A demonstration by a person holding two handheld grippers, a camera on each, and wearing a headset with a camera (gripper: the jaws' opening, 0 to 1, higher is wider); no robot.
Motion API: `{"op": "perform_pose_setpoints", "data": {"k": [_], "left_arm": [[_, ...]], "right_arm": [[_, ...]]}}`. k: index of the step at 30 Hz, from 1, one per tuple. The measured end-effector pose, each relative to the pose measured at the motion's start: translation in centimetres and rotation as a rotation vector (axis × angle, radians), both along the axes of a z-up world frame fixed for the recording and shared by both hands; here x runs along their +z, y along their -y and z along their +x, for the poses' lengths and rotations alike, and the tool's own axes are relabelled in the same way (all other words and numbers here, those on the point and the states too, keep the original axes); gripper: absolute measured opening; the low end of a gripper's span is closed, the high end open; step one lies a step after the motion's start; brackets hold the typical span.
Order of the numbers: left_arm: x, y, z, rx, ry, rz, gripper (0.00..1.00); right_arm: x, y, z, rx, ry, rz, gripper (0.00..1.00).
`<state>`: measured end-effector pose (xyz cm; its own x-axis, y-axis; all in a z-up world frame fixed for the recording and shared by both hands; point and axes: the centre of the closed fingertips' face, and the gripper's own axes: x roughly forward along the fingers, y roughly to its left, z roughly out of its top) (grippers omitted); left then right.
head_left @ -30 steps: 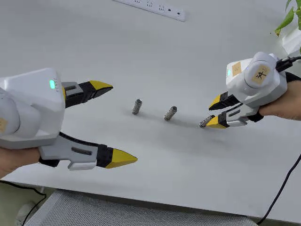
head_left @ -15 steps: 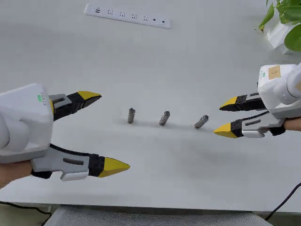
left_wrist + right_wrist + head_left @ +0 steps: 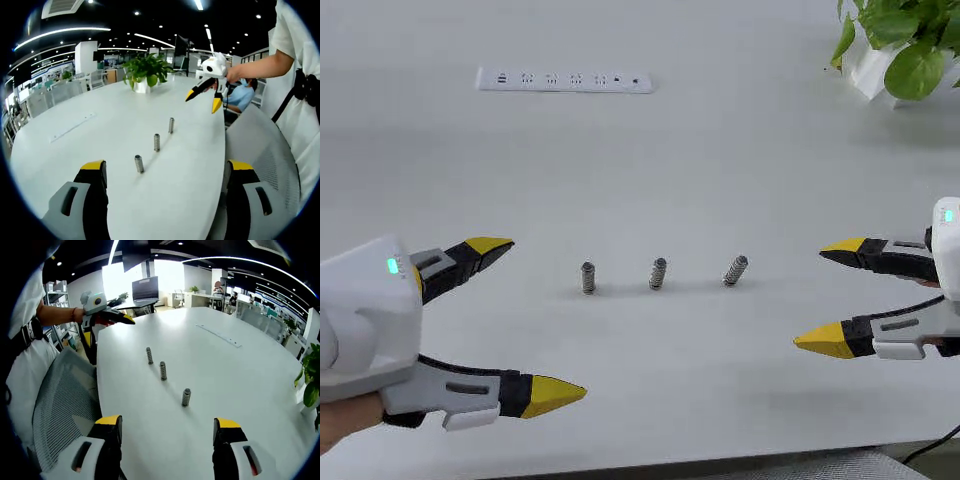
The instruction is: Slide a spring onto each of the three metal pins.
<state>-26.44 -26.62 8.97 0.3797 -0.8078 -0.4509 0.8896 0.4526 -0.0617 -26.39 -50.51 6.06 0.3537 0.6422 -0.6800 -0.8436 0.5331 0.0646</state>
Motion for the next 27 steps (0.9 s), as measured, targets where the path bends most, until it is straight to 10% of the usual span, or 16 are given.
{"op": "perform_pose_setpoints", "data": {"k": [10,27], "left_arm": [[-1.2,-0.4,-0.3,0.009,-0.014,0.044,0.99],[-1.4,-0.8,-0.7,0.034,-0.009,0.062,0.99]], "right_arm": [[0.0,0.5,-1.4,-0.046,0.03,0.095,0.93],[0.0,1.3,-2.3,-0.086,0.037,0.118,0.94]]}}
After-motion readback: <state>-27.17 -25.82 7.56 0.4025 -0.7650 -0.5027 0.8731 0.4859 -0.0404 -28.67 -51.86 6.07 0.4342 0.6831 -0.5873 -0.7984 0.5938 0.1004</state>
